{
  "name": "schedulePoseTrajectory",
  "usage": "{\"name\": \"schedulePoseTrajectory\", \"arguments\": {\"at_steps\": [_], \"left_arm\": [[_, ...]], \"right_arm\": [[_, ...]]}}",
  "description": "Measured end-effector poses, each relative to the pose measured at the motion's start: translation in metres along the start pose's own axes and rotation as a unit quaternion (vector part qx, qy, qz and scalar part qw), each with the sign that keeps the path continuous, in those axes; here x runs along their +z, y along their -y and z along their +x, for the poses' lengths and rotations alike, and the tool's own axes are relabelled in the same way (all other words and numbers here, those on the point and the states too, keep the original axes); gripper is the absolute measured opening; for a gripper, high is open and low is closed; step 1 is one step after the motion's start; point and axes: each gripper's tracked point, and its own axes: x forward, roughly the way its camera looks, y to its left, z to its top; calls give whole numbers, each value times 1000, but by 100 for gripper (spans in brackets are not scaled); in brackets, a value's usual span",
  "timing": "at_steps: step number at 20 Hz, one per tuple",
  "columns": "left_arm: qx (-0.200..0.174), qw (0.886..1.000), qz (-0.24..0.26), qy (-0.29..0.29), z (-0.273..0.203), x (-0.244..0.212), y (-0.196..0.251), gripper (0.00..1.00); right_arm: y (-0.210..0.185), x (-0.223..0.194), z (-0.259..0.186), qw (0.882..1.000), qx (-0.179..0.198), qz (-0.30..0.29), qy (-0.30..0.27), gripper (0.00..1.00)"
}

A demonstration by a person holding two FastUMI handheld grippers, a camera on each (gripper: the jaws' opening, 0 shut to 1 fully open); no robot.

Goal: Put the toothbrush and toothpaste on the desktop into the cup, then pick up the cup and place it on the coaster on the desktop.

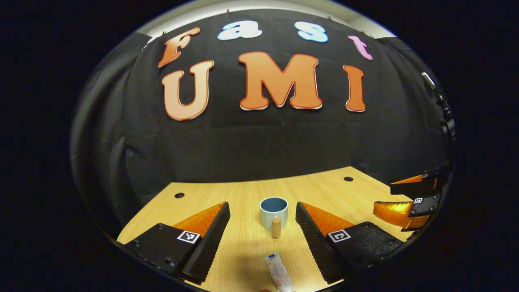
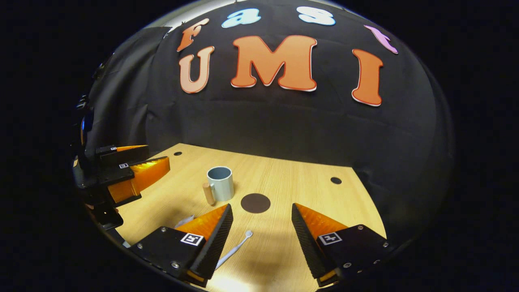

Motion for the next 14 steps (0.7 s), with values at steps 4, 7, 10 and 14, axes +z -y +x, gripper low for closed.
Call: {"name": "schedulePoseTrajectory", "arguments": {"at_steps": [4,7,10,14], "left_arm": [[-39,994,-34,-101,21,-33,11,98],[-46,982,-28,-180,33,-60,15,99],[-52,968,-26,-243,32,-82,16,99],[-61,942,-43,-326,26,-86,15,97]], "right_arm": [[-13,-22,11,995,27,54,-79,84],[-20,-38,17,985,42,99,-136,80],[-22,-49,21,980,41,104,-167,76],[-26,-76,20,963,36,107,-244,75]]}}
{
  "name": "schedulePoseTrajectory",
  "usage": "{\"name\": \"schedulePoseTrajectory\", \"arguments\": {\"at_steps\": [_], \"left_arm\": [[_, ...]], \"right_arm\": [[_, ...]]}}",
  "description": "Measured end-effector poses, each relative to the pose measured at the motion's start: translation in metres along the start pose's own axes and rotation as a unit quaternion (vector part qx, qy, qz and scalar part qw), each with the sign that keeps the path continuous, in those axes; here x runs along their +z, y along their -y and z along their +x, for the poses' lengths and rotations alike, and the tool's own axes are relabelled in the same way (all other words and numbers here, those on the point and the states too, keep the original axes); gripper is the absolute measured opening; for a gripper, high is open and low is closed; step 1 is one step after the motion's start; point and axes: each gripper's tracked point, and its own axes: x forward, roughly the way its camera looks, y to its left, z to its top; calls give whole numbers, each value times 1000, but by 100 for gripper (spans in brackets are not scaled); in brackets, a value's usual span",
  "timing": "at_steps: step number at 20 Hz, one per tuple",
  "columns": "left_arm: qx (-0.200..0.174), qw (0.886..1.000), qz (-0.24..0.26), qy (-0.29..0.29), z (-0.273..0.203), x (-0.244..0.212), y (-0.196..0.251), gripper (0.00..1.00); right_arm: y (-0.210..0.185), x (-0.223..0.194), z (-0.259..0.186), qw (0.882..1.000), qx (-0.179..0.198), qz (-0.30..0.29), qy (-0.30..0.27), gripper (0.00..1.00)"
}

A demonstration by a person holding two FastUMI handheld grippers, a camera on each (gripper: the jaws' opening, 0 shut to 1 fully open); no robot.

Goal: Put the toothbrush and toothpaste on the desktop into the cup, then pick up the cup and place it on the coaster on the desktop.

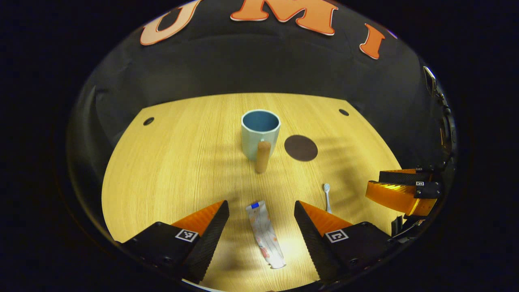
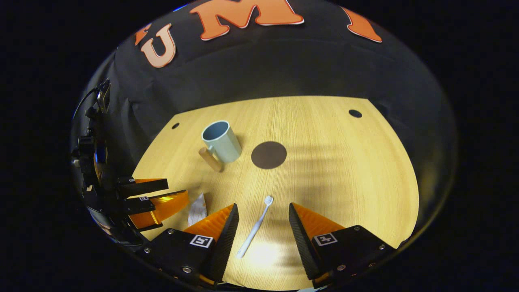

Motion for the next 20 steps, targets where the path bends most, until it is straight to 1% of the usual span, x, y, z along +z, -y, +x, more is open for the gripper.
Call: {"name": "schedulePoseTrajectory", "arguments": {"at_steps": [3,5,6,7,9,11,12,13,14,15,16,17,18,19,20], "left_arm": [[-7,999,-17,-44,-2,1,-1,98],[5,998,-23,-66,3,-7,-5,96],[10,997,-26,-78,3,-8,-6,95],[10,996,-28,-84,4,-6,-8,92],[8,995,-34,-93,2,2,-12,91],[5,993,-38,-108,2,-2,-13,91],[6,993,-42,-114,2,-3,-14,91],[8,991,-50,-123,2,-1,-16,91],[7,990,-59,-131,1,6,-18,88],[9,989,-66,-134,2,13,-21,82],[8,988,-70,-138,0,15,-23,81],[7,987,-69,-142,-2,16,-23,80],[7,987,-72,-143,2,10,-20,80],[7,986,-82,-148,4,9,-18,70],[16,985,-86,-147,0,11,-18,61]], "right_arm": [[2,-13,22,999,-18,-3,-36,75],[-6,-26,35,998,-9,-3,-60,69],[-10,-32,38,997,-1,1,-76,73],[-13,-36,42,996,4,-2,-91,67],[-11,-44,52,994,-6,-14,-105,66],[-15,-50,64,993,-14,-18,-115,66],[-15,-53,67,993,-16,-19,-116,71],[-15,-56,71,992,-20,-22,-123,60],[-13,-62,73,991,-28,-21,-129,58],[-13,-68,77,990,-31,-24,-137,55],[-12,-72,77,988,-34,-31,-145,53],[-14,-68,82,990,-32,-31,-133,51],[-17,-67,82,990,-32,-26,-133,46],[-16,-68,80,990,-36,-28,-135,44],[-12,-65,82,990,-44,-31,-128,38]]}}
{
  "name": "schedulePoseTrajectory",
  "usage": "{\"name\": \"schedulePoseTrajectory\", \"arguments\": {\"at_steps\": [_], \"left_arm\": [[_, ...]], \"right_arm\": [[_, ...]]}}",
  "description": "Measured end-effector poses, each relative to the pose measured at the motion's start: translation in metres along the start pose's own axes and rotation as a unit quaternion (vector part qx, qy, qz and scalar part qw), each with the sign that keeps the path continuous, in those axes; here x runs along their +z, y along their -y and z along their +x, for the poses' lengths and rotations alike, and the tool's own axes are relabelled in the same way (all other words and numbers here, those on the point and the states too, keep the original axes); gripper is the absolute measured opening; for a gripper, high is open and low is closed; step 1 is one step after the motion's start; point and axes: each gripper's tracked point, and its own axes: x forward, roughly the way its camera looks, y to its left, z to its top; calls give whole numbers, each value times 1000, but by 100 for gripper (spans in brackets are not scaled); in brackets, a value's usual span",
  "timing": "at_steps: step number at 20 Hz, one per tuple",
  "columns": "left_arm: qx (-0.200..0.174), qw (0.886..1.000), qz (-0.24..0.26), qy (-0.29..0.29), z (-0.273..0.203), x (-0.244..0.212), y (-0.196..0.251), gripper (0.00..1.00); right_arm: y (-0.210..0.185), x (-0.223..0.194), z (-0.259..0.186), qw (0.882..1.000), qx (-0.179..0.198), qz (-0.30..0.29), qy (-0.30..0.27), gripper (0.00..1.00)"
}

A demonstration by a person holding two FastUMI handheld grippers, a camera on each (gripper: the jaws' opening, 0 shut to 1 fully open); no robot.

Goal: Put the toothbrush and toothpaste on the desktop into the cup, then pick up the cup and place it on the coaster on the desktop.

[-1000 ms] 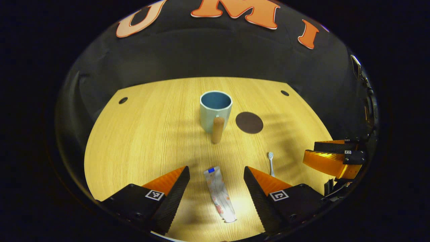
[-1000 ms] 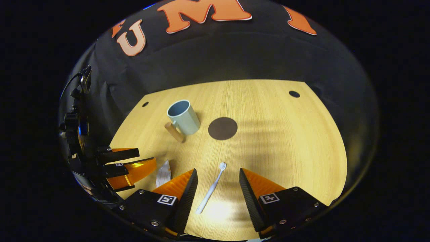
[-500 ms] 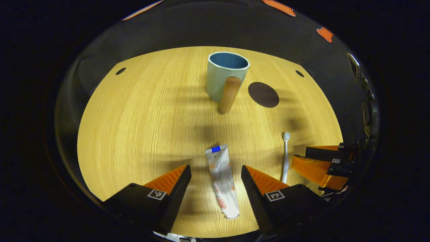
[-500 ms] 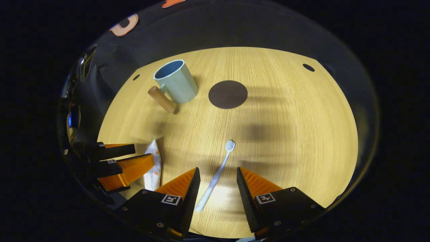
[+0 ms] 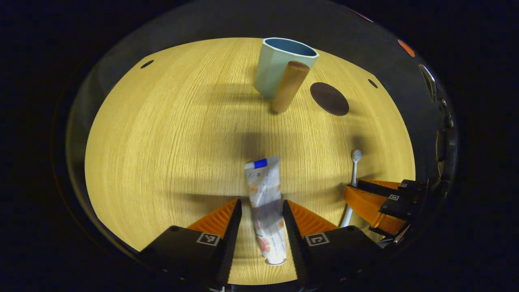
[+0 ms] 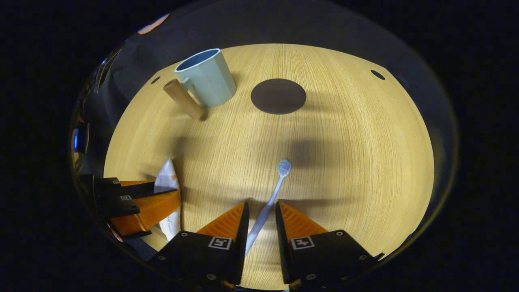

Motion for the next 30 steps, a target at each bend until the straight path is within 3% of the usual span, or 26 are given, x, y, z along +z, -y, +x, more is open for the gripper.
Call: {"name": "schedulePoseTrajectory", "arguments": {"at_steps": [1,2,3,5,7,10,12,15,20,27,30], "left_arm": [[0,1000,-3,-1,7,1,1,54],[4,1000,-8,-4,2,0,1,58],[5,1000,-17,-6,5,-2,5,45],[14,999,-25,-15,8,-3,5,37],[5,1000,-26,-10,10,9,8,19],[-24,999,-27,2,15,36,14,12],[-37,999,-26,17,15,58,18,10],[-91,995,-19,45,5,70,13,10],[-103,987,-1,123,-14,109,2,10],[-139,957,9,256,-22,155,15,10],[-139,941,18,307,-32,173,1,10]], "right_arm": [[2,1,1,1000,-8,-1,7,26],[0,1,0,1000,-7,-1,8,21],[-3,3,2,1000,2,4,16,17],[-13,4,4,999,40,28,18,12],[-19,7,5,996,73,53,23,8],[-19,9,5,993,94,65,40,4],[-15,9,2,991,98,75,51,4],[-11,19,-12,985,120,91,84,4],[-1,34,-60,972,150,79,160,4],[19,54,-138,944,137,24,298,4],[23,50,-140,932,118,8,344,4]]}}
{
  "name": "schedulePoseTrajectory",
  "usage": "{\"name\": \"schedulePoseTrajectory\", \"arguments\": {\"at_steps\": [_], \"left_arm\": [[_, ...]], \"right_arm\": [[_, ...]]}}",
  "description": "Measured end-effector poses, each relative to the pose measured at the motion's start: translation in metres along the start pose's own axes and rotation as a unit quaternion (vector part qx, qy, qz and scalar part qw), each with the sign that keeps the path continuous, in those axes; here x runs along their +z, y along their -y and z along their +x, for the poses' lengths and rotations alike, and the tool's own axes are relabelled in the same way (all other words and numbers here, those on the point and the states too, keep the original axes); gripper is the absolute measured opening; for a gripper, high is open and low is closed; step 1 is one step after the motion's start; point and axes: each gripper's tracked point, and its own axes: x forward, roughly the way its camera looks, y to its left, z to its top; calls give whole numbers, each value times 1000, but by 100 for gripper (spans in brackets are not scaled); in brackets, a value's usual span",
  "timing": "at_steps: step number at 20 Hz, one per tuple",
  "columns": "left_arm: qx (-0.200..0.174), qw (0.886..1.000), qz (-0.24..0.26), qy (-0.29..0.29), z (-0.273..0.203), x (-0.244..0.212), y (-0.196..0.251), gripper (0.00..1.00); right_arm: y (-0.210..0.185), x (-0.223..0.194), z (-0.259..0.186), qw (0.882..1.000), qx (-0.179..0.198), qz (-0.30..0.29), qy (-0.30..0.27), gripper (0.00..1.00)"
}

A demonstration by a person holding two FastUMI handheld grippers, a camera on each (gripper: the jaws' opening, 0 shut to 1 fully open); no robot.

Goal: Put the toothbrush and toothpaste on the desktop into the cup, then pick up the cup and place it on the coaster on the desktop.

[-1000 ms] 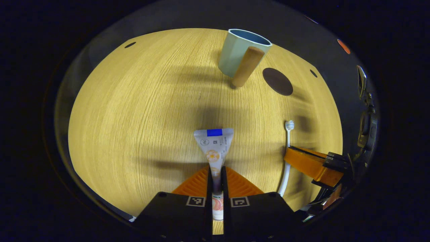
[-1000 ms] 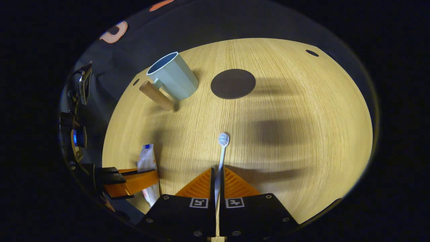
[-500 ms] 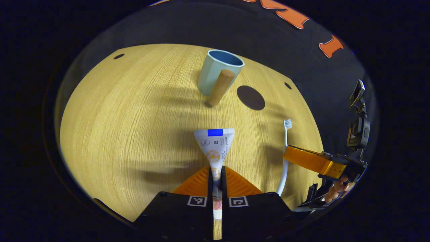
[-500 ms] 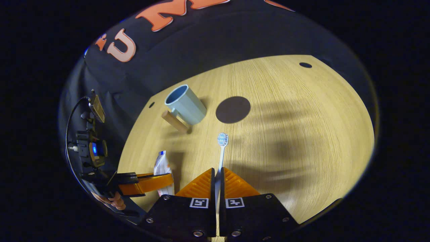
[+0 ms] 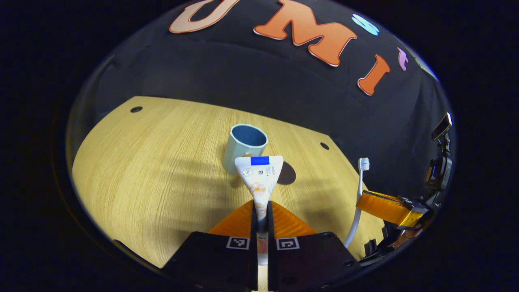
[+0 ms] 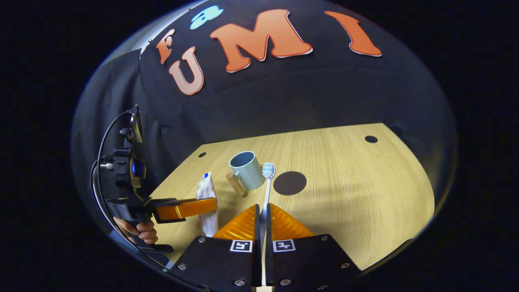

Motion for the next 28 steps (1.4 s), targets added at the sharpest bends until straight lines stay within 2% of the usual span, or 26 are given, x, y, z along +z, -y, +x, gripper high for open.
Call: {"name": "schedulePoseTrajectory", "arguments": {"at_steps": [6,9,13,16,20,28], "left_arm": [[4,996,21,82,1,31,-11,9],[10,992,24,125,-4,54,-10,10],[7,983,24,181,-16,95,-7,9],[7,976,17,215,-20,121,-11,9],[11,961,9,275,-15,159,-16,9],[5,954,1,300,20,179,-17,9]], "right_arm": [[13,11,-30,996,-4,-48,68,4],[13,10,-28,995,-3,-55,79,4],[17,21,-29,993,-12,-68,100,4],[20,29,-20,993,-14,-57,107,4],[22,40,-12,990,-17,-62,127,4],[30,49,-6,988,-21,-55,139,4]]}}
